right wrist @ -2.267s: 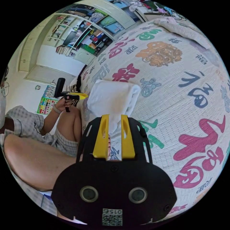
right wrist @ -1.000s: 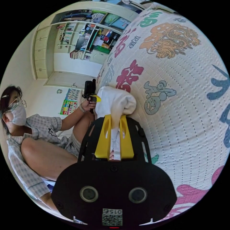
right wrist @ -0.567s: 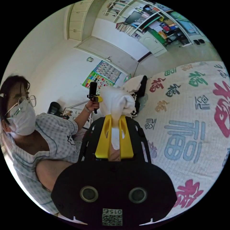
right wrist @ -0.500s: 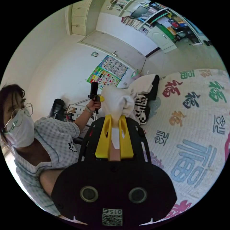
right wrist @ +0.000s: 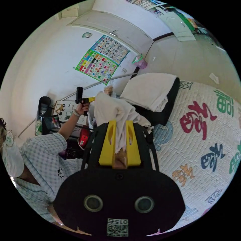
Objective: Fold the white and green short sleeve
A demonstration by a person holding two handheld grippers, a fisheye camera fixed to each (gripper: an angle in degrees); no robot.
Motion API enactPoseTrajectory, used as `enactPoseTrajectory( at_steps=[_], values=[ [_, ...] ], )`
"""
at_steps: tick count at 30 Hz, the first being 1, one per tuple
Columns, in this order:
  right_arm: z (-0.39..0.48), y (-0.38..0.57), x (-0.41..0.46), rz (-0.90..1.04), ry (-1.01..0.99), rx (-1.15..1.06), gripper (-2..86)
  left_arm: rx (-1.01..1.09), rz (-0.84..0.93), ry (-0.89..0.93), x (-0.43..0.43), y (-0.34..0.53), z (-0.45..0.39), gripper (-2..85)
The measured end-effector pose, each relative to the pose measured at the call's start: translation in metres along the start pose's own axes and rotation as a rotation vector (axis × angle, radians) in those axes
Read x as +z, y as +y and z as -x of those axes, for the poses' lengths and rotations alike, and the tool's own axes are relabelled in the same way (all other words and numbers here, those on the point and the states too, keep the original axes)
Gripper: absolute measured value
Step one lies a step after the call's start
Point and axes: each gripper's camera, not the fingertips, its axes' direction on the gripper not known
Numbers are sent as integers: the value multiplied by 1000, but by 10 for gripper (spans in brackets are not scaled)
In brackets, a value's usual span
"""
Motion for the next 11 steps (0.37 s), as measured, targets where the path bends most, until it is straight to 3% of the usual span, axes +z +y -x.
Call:
enactPoseTrajectory(
  at_steps=[3, 4, 11],
  values=[
    [-2, -24, -4, -71, 217, 24, 80, 73, -7, -321, -4, -35, -17, 109],
    [-3, -35, 3, -80, 208, 40, 85, 75, 36, -333, 10, -50, -14, 112],
    [-4, -82, 73, 85, 171, 176, 74, -64, 387, -133, 113, -100, 31, 102]
  ],
)
